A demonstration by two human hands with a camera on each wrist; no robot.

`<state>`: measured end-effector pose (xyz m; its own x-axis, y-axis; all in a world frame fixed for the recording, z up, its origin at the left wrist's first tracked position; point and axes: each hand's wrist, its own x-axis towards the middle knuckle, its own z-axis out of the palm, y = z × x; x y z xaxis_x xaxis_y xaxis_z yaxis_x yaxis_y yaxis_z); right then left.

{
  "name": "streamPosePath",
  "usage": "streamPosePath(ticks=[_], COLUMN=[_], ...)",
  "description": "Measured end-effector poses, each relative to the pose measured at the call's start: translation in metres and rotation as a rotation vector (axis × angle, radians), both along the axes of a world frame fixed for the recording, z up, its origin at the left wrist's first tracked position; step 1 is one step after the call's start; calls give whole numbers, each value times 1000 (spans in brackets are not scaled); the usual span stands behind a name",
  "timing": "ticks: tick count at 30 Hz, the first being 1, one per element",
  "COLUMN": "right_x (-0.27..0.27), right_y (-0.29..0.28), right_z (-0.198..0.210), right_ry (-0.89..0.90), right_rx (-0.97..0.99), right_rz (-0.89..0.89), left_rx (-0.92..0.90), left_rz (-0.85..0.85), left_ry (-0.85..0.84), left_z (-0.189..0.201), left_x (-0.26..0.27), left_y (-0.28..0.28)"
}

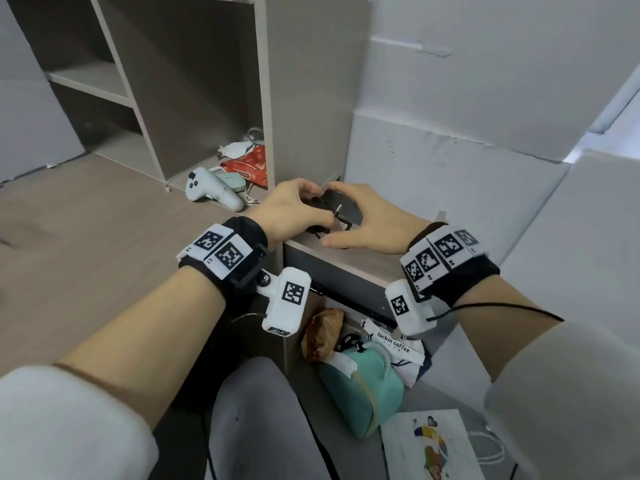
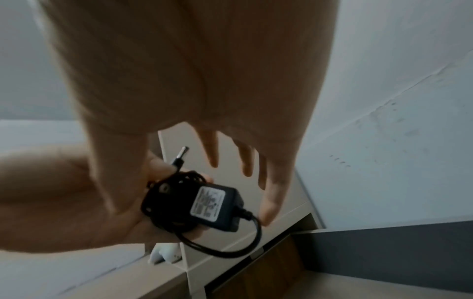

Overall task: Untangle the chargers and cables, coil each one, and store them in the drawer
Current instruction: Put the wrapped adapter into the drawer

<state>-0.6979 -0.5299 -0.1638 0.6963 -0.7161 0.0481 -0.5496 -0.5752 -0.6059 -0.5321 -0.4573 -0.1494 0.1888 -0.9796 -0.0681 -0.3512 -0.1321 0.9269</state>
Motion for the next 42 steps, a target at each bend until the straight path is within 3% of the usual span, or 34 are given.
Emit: streamPosePath(ticks=[4,7,10,19,22,25,29,33,37,42], right_x=[14,16,15,18,19,21,37,60,78,107], right_y=[-1,1,-5,-24,-37,-54,-82,-104,-119,-142], right_z=[-17,-30,-38,-33,-33,-34,-40,-50,-62,-91], right_ry=[-144,-126,-37,131,113,81,110,166,150,86], right_rx=[-133,-234,-296,-172,-139,-23,240,372,572,776], right_rz=[-58,-4,26,82,31,-109,-280,-297,-270,-203], left_rx=[180,356,432,484,487,462,517,599,609,526], left_rz=[42,23,12,-16,-2,110,204,266,355,420], left_ry=[333,537,581,666,720,819,730,728,846,919], left_z=[-11,-10,-13,-33,-40,-46,-63,-81,-102,-126], left_x=[4,2,5,19,26,29,19,8,10,10], left_y=[-14,-17,-23,-36,-36,-36,-33,-33,-39,-41])
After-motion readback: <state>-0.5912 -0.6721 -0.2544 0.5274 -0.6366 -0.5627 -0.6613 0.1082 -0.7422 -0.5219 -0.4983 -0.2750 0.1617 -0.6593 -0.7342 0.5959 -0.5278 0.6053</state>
